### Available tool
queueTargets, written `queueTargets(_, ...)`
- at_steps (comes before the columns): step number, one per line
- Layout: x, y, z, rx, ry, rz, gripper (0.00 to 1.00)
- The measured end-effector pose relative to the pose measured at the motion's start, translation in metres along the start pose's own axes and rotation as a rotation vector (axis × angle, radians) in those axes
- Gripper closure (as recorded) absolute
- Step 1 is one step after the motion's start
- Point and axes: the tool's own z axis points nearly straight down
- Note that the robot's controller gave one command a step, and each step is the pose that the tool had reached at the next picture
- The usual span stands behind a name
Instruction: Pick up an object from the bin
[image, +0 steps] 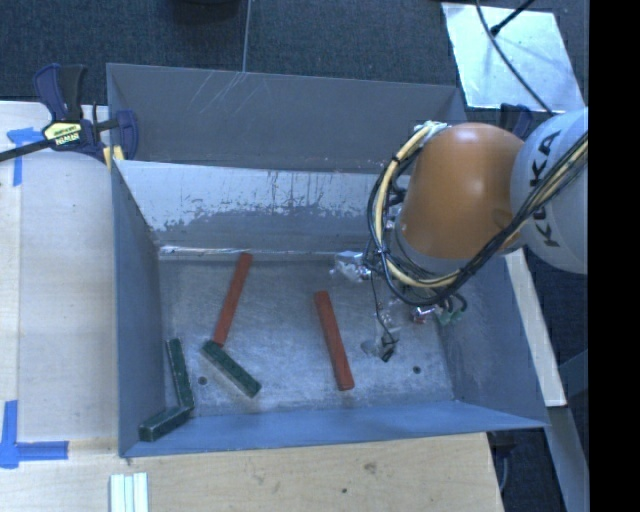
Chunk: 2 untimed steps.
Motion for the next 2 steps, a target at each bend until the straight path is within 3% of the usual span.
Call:
queueTargets(1,-0.054,0.106,0.082,-0.007,0.008,-0.136,0.0)
queueTargets(2,-0.08,0.21,0.068,-0.007,0.003,-0.49,0.0)
